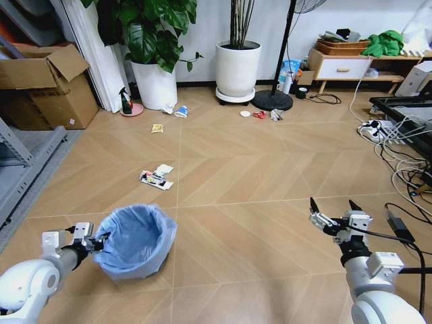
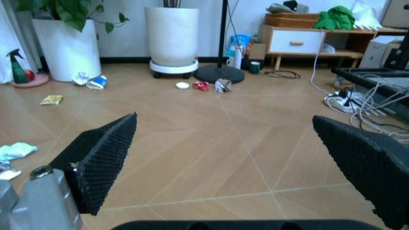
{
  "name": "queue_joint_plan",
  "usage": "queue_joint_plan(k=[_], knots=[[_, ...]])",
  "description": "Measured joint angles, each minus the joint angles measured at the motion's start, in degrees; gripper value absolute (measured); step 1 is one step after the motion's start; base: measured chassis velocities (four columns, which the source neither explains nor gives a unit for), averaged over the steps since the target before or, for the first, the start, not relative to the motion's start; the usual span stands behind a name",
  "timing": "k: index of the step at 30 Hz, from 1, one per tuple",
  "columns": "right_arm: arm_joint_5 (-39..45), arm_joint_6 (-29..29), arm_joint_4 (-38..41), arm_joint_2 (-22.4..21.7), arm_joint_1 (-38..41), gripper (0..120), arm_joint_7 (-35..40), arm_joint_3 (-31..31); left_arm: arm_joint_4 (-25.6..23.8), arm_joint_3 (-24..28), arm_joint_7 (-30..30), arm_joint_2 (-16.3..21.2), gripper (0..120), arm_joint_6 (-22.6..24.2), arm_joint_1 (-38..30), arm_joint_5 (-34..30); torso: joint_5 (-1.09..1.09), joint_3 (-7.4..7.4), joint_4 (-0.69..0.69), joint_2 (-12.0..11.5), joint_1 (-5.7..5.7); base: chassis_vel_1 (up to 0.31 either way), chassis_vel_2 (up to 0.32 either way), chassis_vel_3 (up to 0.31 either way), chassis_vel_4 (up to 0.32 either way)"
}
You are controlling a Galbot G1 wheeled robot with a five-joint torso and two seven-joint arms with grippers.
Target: Pick up the trash bin and place the garbage on the floor into it.
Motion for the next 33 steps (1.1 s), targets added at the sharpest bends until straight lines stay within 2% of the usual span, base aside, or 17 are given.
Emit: queue_joint_plan(k=[3,5,10,15,19,33], knots=[[0.12,-0.2,0.62,-0.12,0.04,100,0.05,0.05,-4.73,-1.4,-2.65,-3.28,0,-1.49,2.29,-0.7,0.0,0.0,0.01,0.0,0.0,0.0,0.0,0.0,0.0],[0.11,-0.22,0.77,-0.14,0.01,100,0.06,0.07,-6.19,-1.72,-3.2,-4.37,0,-2.36,3.13,-0.23,0.0,0.0,0.0,0.0,0.0,0.0,0.0,0.0,0.0],[-0.02,-0.35,1.29,-0.19,-0.09,100,0.06,0.24,-10.87,-2.62,-4.43,-8.78,0,-6.44,5.83,5.61,0.0,0.0,0.01,0.0,-0.01,0.0,0.0,0.0,0.0],[-0.17,-0.57,1.86,-0.37,-0.28,100,0.05,0.41,-14.25,-4.2,-5.43,-12.49,0,-7.28,7.28,7.66,0.0,-0.01,0.01,0.01,-0.01,0.0,0.0,0.0,0.0],[-0.28,-0.83,2.11,-0.53,-0.35,100,0.01,0.51,-16.09,-5.14,-5.35,-13.47,0,-7.31,8.18,7.79,0.0,-0.01,0.01,0.01,-0.01,0.0,0.0,0.0,0.0],[-0.58,-0.92,2.38,-0.19,-0.8,100,-0.15,0.43,-18.02,-4.26,-4.94,-13.31,0,-7.46,8.45,8.52,-0.01,0.0,0.01,0.01,-0.01,0.0,0.0,0.0,0.0]])
